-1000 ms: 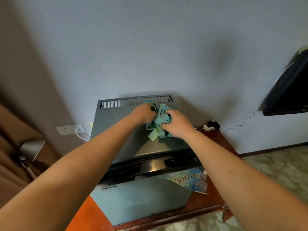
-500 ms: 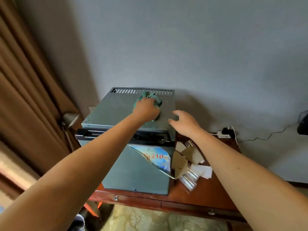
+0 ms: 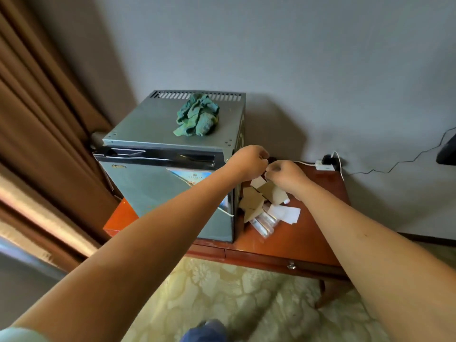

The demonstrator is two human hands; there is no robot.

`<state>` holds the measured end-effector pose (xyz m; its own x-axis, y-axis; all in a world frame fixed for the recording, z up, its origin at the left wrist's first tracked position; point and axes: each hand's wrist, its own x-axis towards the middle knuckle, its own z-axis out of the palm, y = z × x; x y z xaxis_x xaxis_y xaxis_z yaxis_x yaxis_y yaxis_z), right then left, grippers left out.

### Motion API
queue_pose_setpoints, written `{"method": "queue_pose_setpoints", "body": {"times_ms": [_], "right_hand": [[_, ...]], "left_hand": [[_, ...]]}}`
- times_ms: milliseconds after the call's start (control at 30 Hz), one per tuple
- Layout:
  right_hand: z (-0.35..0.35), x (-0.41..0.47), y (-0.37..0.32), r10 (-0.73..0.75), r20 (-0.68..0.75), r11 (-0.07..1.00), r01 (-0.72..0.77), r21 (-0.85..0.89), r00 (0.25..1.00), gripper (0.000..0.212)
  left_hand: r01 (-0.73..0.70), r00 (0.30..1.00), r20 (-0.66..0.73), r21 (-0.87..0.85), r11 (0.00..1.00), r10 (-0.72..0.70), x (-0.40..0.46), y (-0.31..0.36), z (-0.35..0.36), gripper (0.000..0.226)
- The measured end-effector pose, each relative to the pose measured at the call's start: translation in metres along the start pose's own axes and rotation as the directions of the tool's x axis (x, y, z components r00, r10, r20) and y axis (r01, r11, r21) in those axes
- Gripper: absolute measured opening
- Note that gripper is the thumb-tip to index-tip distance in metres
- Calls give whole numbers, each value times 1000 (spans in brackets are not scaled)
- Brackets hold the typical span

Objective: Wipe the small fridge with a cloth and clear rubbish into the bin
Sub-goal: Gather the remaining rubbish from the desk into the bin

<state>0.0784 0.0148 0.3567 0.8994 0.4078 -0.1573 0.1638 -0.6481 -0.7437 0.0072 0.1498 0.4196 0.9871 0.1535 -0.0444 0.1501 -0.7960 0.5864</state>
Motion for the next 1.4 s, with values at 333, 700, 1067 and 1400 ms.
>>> {"method": "queue_pose_setpoints", "body": {"times_ms": [333,700,1067,1400], "right_hand": [[43,7,65,174,119,985,-173,-21,977,15],[90,36,150,417,255,905,-425,-26,873,16],[100,134,219,456,483,832,-550,66,748,20],[112,208,225,380,579,791,-578,200,721,21]], "left_hand": [[216,965,200,-237,947,-170,12,-46,89,34],[533,814,431,-291,795,-389,43,-115,199,44],[812,480,512,-567,139,-713,97,-135,269,32],[608,277,569,-728,-318,-774,138,-153,285,25]]}}
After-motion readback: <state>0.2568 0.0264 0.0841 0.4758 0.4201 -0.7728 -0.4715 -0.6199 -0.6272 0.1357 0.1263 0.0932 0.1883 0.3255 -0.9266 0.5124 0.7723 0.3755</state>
